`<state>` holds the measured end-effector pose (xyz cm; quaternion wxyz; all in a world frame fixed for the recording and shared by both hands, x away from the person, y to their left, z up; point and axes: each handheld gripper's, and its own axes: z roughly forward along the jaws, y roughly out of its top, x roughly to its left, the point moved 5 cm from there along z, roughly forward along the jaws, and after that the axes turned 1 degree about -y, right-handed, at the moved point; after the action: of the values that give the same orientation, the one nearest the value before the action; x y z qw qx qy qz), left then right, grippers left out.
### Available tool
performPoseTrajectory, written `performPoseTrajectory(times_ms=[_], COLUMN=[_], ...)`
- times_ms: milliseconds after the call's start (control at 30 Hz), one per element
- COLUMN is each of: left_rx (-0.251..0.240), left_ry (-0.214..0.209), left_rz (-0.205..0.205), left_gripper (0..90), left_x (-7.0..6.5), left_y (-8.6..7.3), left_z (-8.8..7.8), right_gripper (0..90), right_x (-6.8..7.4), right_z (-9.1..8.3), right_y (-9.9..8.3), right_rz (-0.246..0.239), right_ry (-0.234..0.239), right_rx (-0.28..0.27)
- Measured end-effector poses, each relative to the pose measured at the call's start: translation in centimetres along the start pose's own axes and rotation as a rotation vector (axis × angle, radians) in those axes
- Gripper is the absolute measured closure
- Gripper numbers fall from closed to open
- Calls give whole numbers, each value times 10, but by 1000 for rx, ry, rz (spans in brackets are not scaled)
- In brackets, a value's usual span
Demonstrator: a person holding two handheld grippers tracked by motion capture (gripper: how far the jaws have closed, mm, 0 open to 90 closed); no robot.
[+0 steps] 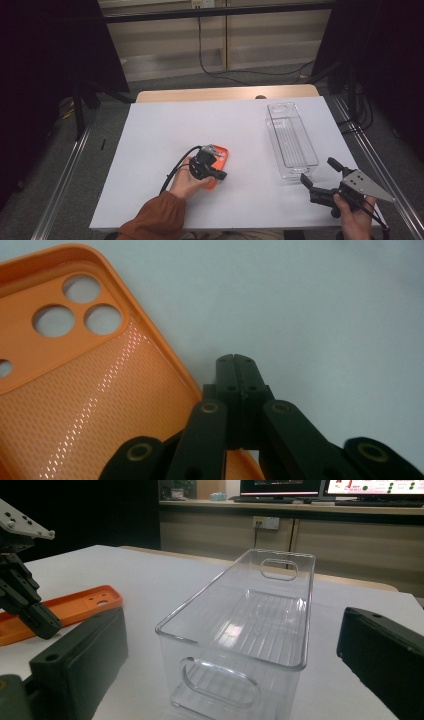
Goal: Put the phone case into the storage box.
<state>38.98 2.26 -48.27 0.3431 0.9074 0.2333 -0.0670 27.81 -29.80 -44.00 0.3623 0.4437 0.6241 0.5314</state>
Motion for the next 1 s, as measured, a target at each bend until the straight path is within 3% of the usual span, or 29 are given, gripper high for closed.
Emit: performPoseTrajectory(times_ms=[300,667,833,1000], left_rx=[16,15,-64,-148], left_ry=[-21,0,-17,1], left_rz=[1,1,18,16], left_gripper=[900,900,900,900], left_x=[3,3,2,4], left_y=[-4,-7,-2,3], left_z=[-5,-9,-17,-29], right_gripper=[0,0,0,0], right_x=[0,0,0,0], right_z=[0,1,1,1], right_y=[0,0,0,0], right_rz=[0,-1,-1,-1], right_ry=[0,3,4,4], right_rx=[0,-2,-1,-1])
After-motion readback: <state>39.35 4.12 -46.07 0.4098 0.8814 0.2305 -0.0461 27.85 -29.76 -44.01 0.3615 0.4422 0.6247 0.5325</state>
